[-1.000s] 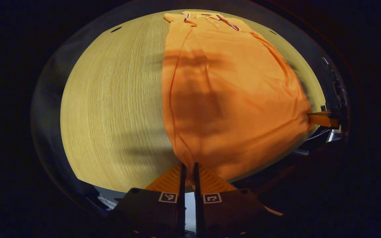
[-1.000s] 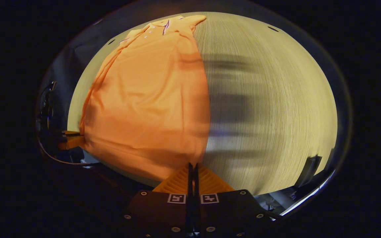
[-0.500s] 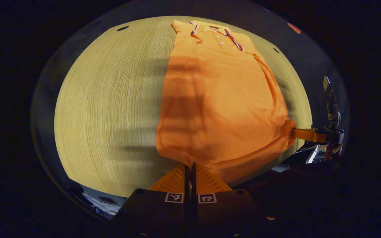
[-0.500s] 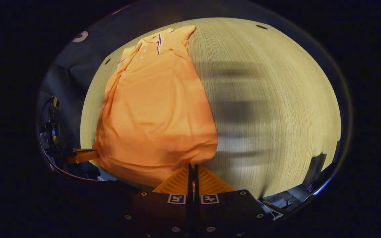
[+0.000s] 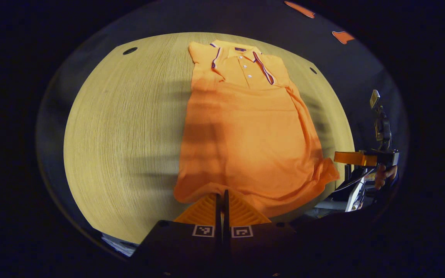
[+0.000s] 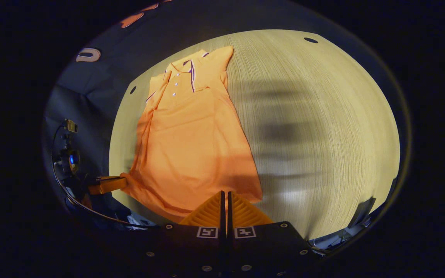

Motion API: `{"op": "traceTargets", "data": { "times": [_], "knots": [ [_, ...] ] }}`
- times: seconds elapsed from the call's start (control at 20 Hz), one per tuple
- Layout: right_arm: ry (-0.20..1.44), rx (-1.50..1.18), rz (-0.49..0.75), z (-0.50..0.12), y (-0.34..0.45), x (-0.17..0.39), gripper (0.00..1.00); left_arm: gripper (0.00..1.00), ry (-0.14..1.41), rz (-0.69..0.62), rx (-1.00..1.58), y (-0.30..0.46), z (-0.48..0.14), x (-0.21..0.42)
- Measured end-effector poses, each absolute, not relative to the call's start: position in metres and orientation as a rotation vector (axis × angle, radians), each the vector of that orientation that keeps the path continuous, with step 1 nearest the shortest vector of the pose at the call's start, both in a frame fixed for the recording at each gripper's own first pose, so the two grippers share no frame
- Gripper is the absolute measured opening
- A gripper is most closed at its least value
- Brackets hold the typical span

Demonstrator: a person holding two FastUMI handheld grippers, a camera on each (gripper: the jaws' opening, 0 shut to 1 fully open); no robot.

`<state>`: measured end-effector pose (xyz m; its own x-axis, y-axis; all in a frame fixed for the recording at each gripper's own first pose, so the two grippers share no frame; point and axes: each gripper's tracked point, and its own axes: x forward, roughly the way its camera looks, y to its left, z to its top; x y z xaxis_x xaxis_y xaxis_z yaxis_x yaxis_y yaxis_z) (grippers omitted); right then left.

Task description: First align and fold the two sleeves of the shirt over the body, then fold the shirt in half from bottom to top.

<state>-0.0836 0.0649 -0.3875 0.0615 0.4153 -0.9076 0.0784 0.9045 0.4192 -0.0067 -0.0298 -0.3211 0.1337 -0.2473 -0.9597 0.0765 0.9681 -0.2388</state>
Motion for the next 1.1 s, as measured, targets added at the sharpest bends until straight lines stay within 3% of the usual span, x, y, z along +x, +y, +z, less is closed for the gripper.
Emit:
{"op": "traceTargets", "data": {
  "times": [0.4, 0.45, 0.5, 0.55, 0.7, 0.8, 0.85, 0.9, 0.95, 1.05, 1.1],
  "knots": [
    [1.669, 0.273, 0.208, -0.412, 0.040, -0.157, 0.05, 0.02, 1.450, -0.243, -0.120, -0.022, -0.328, -0.012],
    [1.696, 0.292, 0.232, -0.411, 0.047, -0.169, 0.21, 0.01, 1.456, -0.238, -0.121, -0.020, -0.328, -0.015],
    [1.712, 0.299, 0.250, -0.412, 0.053, -0.179, 0.29, 0.01, 1.458, -0.230, -0.121, -0.017, -0.328, -0.016],
    [1.722, 0.246, 0.240, -0.418, 0.050, -0.185, 0.62, 0.01, 1.462, -0.227, -0.120, -0.015, -0.328, -0.016],
    [1.699, 0.086, 0.233, -0.428, 0.045, -0.188, 0.73, 0.01, 1.470, -0.211, -0.118, -0.010, -0.329, -0.020],
    [1.697, 0.004, 0.224, -0.428, 0.046, -0.183, 0.70, 0.02, 1.481, -0.206, -0.111, -0.008, -0.332, -0.022],
    [1.681, -0.013, 0.242, -0.430, 0.055, -0.184, 0.77, 0.01, 1.484, -0.208, -0.109, -0.007, -0.332, -0.023],
    [1.673, -0.006, 0.246, -0.426, 0.064, -0.180, 0.75, 0.01, 1.484, -0.210, -0.108, -0.007, -0.332, -0.023],
    [1.656, 0.022, 0.238, -0.429, 0.066, -0.178, 0.42, 0.01, 1.483, -0.215, -0.109, -0.007, -0.332, -0.023],
    [1.665, 0.213, 0.169, -0.426, 0.068, -0.175, 0.07, 0.01, 1.478, -0.222, -0.106, -0.006, -0.331, -0.023],
    [1.675, 0.375, 0.160, -0.418, 0.079, -0.170, 0.02, 0.01, 1.479, -0.225, -0.109, -0.007, -0.331, -0.022]
  ]
}}
